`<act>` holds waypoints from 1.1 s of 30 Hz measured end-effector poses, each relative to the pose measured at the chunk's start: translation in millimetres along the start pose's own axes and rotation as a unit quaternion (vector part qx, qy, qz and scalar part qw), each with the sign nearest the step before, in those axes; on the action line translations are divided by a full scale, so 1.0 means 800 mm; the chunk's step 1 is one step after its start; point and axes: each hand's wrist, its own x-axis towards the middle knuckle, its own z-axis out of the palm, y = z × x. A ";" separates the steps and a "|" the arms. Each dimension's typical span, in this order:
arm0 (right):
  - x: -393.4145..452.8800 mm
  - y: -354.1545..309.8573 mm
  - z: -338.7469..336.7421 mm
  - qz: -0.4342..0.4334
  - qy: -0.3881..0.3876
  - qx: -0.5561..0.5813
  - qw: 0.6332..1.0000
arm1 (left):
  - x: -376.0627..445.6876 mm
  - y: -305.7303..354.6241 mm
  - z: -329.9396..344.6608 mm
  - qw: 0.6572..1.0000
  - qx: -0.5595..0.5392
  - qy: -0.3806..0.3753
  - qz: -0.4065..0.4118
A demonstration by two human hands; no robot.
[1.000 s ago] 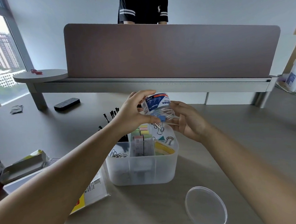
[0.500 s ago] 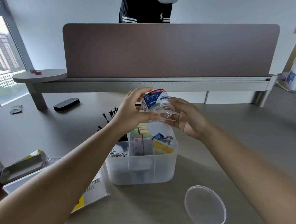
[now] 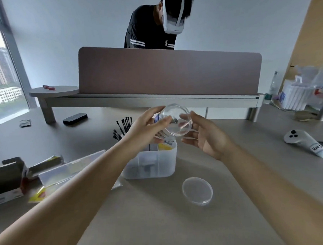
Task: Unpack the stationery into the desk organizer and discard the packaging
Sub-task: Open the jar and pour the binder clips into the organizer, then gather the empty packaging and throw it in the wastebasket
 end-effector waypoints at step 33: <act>-0.150 0.105 0.322 -0.149 -0.169 -0.309 0.924 | -0.405 -0.034 -0.252 0.909 -0.064 0.390 -0.135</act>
